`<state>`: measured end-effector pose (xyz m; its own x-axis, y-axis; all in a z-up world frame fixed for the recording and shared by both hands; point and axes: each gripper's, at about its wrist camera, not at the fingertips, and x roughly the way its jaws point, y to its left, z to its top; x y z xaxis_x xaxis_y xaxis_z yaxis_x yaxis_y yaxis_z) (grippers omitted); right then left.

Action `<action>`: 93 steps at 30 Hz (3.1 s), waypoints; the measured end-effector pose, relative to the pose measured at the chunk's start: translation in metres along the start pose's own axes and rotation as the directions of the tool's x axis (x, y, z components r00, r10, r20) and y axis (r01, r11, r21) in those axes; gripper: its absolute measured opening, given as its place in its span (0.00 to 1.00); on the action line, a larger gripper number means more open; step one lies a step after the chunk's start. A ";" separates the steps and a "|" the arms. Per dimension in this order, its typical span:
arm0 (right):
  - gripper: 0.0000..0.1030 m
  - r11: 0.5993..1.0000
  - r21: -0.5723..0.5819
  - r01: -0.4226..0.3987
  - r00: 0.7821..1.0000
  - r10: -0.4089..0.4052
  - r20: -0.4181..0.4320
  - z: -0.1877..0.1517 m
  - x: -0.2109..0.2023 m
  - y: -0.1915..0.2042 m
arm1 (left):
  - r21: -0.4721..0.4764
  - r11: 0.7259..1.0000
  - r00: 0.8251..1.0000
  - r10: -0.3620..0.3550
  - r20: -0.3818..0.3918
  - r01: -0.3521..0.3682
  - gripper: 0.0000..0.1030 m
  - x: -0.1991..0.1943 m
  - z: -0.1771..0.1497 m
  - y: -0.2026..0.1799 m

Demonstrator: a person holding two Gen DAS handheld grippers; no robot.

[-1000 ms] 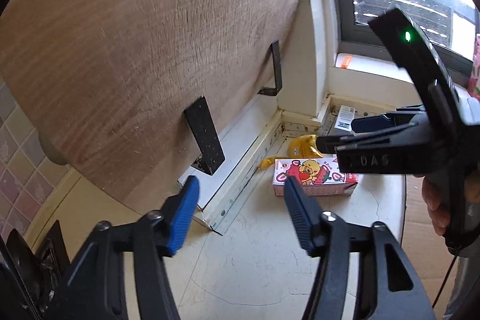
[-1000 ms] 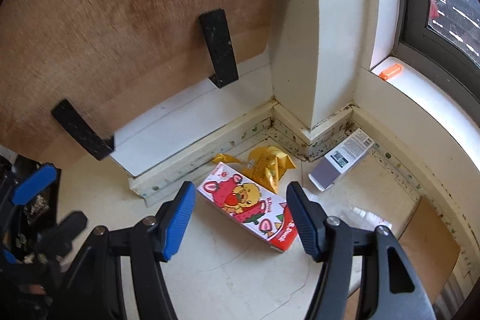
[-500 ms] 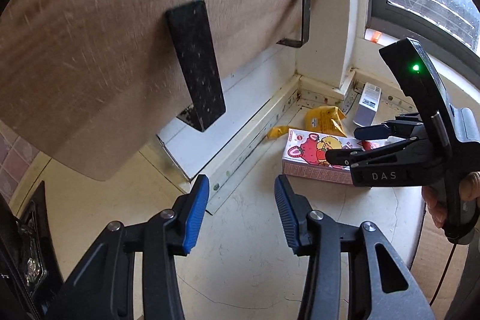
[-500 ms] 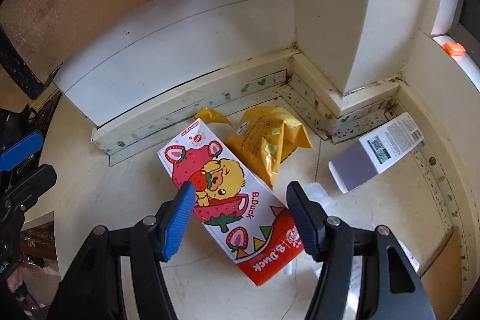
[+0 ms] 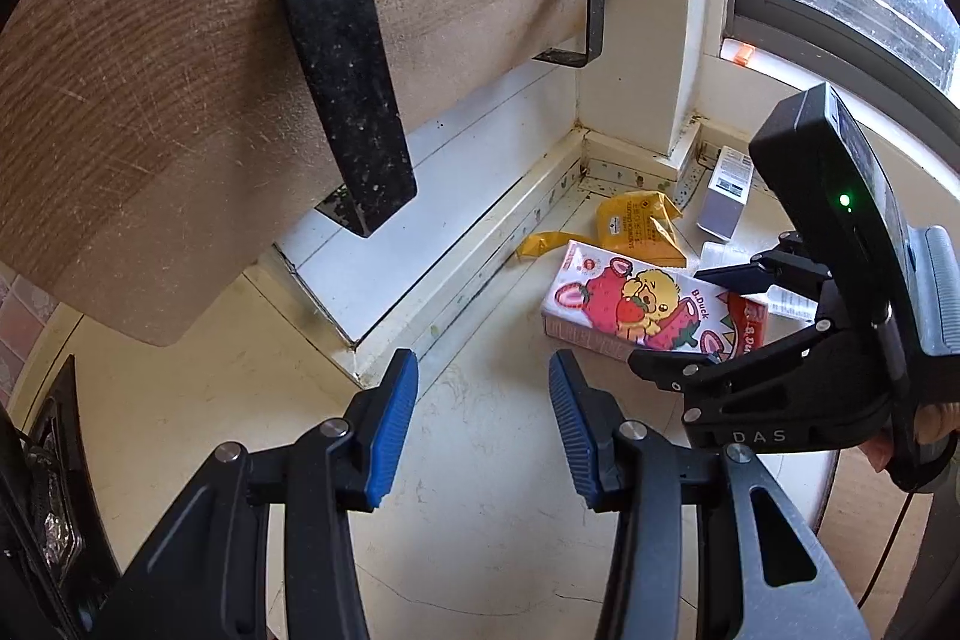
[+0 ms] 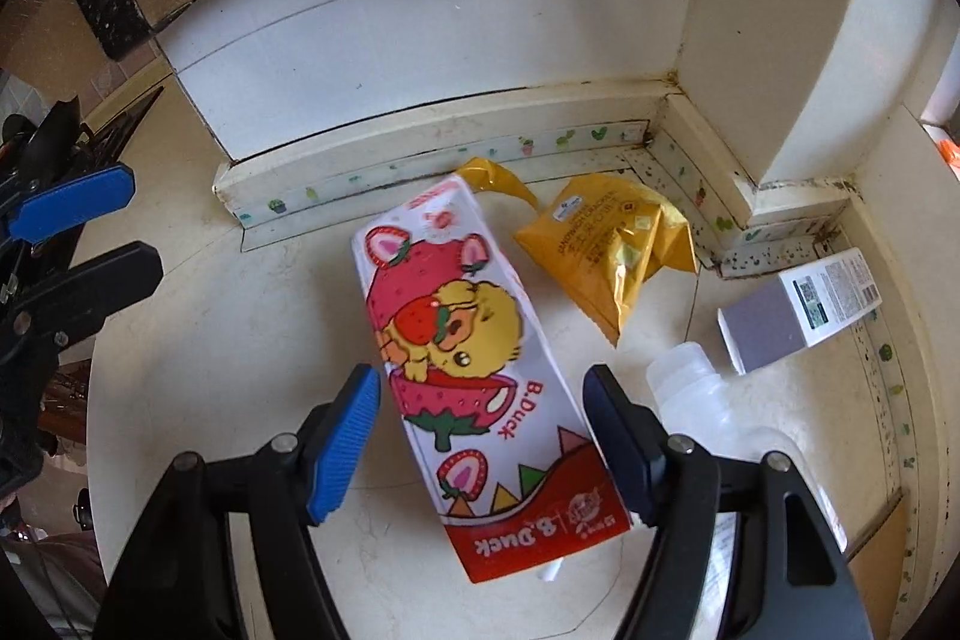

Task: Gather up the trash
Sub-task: 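Close the right tool on the red-and-white B.Duck drink carton and lift it, then grasp the clear plastic bottle with the left tool while the right tool holds the carton, then carry the bottle and carton down toward the black trash bin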

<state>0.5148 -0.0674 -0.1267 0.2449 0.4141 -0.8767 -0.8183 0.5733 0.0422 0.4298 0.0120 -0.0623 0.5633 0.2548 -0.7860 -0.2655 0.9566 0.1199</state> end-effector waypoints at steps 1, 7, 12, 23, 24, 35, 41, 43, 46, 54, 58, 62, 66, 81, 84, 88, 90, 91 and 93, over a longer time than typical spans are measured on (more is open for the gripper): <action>0.67 1.000 0.006 0.005 1.000 -0.005 0.002 -0.002 -0.001 0.000 | -0.001 1.000 1.000 -0.002 -0.003 0.002 0.43 0.000 -0.001 0.000; 0.53 0.997 0.054 0.045 0.998 -0.048 0.045 -0.016 -0.013 0.002 | 0.014 1.000 1.000 -0.017 -0.003 0.017 0.43 -0.004 0.000 -0.006; 0.52 0.981 0.196 0.007 0.984 -0.041 0.172 -0.032 -0.063 -0.013 | 0.058 0.996 0.998 -0.063 0.020 0.062 0.43 -0.016 0.007 -0.020; 0.52 0.777 0.623 -0.088 0.919 -0.179 0.353 -0.119 -0.175 -0.084 | 0.433 0.882 0.965 -0.248 0.090 0.186 0.67 -0.028 0.039 -0.101; 0.52 0.740 0.665 -0.106 0.915 -0.189 0.356 -0.129 -0.180 -0.091 | 0.481 0.855 0.962 -0.263 0.079 0.194 0.67 -0.024 0.041 -0.111; 0.52 0.386 0.880 -0.277 0.896 -0.228 0.382 -0.214 -0.166 -0.135 | 0.856 0.443 0.933 -0.342 -0.112 0.265 0.67 0.026 0.051 -0.196; 0.52 0.307 0.897 -0.317 0.890 -0.230 0.393 -0.228 -0.150 -0.141 | 0.918 0.270 0.925 -0.325 -0.195 0.289 0.67 0.040 0.042 -0.227; 0.52 0.298 0.896 -0.328 0.886 -0.233 0.402 -0.230 -0.148 -0.140 | 0.932 0.235 0.933 -0.299 -0.202 0.277 0.67 0.049 0.038 -0.234; 0.52 0.293 0.896 -0.334 0.881 -0.240 0.407 -0.233 -0.148 -0.139 | 0.941 0.204 0.939 -0.269 -0.213 0.272 0.67 0.058 0.029 -0.237; 0.52 0.294 0.895 -0.337 0.879 -0.244 0.411 -0.237 -0.149 -0.133 | 0.928 0.243 0.947 -0.227 -0.229 0.283 0.60 0.074 0.028 -0.239; 0.52 0.314 0.893 -0.324 0.881 -0.244 0.405 -0.235 -0.153 -0.126 | 0.909 0.301 0.953 -0.183 -0.241 0.287 0.59 0.069 0.030 -0.231; 0.52 0.329 0.888 -0.322 0.882 -0.236 0.408 -0.232 -0.159 -0.113 | 0.861 0.395 0.947 -0.176 -0.270 0.319 0.57 0.048 0.037 -0.211; 0.52 0.356 0.879 -0.318 0.886 -0.219 0.409 -0.231 -0.168 -0.087 | 0.807 0.484 0.940 -0.194 -0.280 0.340 0.56 0.015 0.039 -0.183; 0.52 0.394 0.891 -0.226 0.893 -0.282 0.351 -0.253 -0.212 0.091 | 0.700 0.592 0.905 -0.377 -0.196 0.398 0.55 -0.140 -0.037 -0.075; 0.52 0.368 0.904 -0.218 0.887 -0.312 0.341 -0.271 -0.217 0.126 | 0.695 0.584 0.888 -0.421 -0.183 0.420 0.55 -0.165 -0.060 -0.054; 0.52 0.355 0.911 -0.208 0.878 -0.344 0.334 -0.290 -0.225 0.170 | 0.706 0.579 0.883 -0.447 -0.144 0.408 0.55 -0.195 -0.097 -0.025; 0.52 0.354 0.913 -0.202 0.873 -0.358 0.331 -0.296 -0.229 0.193 | 0.694 0.586 0.877 -0.459 -0.141 0.418 0.55 -0.207 -0.114 -0.009; 0.52 0.353 0.914 -0.200 0.871 -0.363 0.331 -0.299 -0.230 0.203 | 0.681 0.591 0.871 -0.469 -0.147 0.433 0.55 -0.212 -0.122 0.000; 0.52 0.355 0.914 -0.198 0.868 -0.370 0.332 -0.304 -0.233 0.225 | 0.661 0.603 0.866 -0.478 -0.149 0.447 0.55 -0.221 -0.137 0.015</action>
<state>0.1152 -0.2499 -0.0585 0.6876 0.3823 -0.6173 0.1360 0.7674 0.6266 0.1941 -0.0489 0.0303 0.4982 -0.2578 -0.8279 0.6086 0.7841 0.1220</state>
